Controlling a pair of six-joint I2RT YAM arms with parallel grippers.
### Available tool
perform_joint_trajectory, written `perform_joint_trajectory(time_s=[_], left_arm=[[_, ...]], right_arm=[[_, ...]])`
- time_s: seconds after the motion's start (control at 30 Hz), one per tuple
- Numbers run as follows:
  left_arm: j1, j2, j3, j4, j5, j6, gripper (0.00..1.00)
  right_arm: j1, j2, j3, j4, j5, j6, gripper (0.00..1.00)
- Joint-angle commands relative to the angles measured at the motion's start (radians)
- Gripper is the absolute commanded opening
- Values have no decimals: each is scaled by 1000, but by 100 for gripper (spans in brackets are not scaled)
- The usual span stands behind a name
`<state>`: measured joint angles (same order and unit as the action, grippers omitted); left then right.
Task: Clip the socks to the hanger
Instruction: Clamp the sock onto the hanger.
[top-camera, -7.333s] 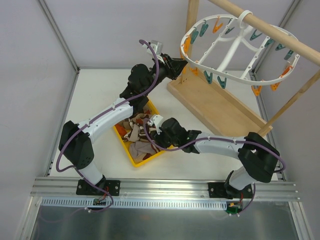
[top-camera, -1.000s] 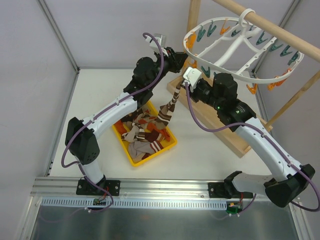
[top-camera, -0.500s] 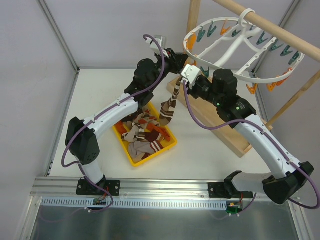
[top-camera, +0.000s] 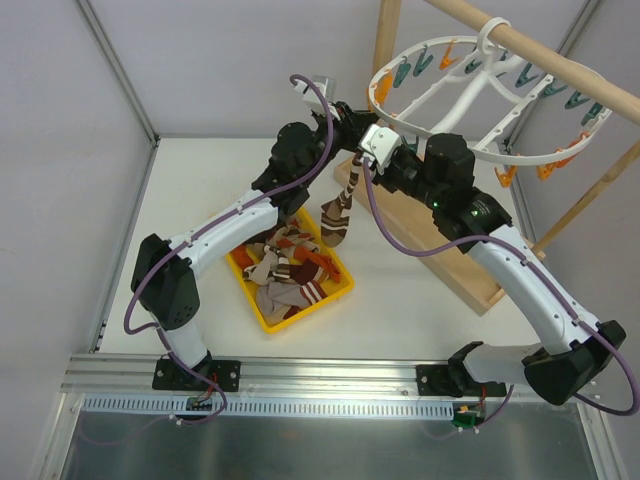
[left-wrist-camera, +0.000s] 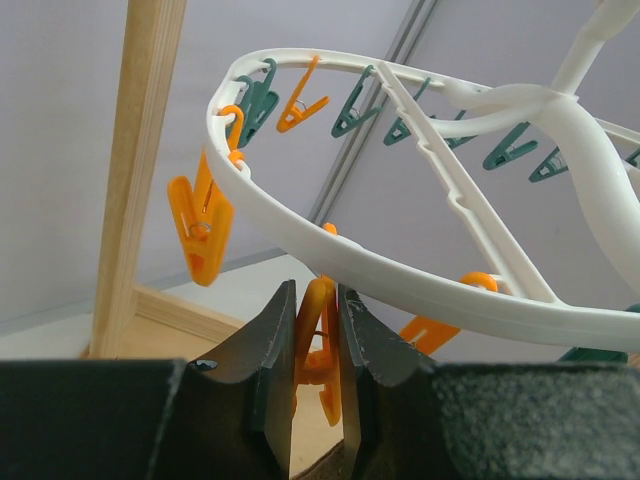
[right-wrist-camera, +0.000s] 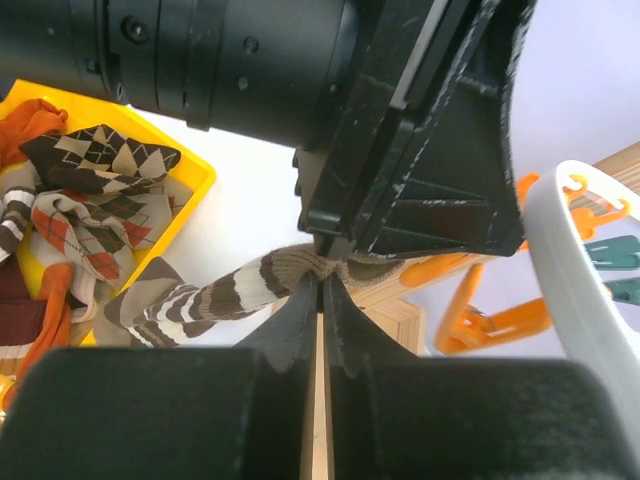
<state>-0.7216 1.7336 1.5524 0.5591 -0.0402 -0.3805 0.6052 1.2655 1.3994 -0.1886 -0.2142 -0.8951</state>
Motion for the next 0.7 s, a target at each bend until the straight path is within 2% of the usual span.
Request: perform_joint_trajectory(time_s=[0.0,0.67], left_arm=[[-12,-32,-15,50,-41,12,0],[-12,-59,-15,62,-82,51,0]], right_arm=[[-7,0,61,28,6,-37,1],[-19,-8,32,-3,65,-24,1]])
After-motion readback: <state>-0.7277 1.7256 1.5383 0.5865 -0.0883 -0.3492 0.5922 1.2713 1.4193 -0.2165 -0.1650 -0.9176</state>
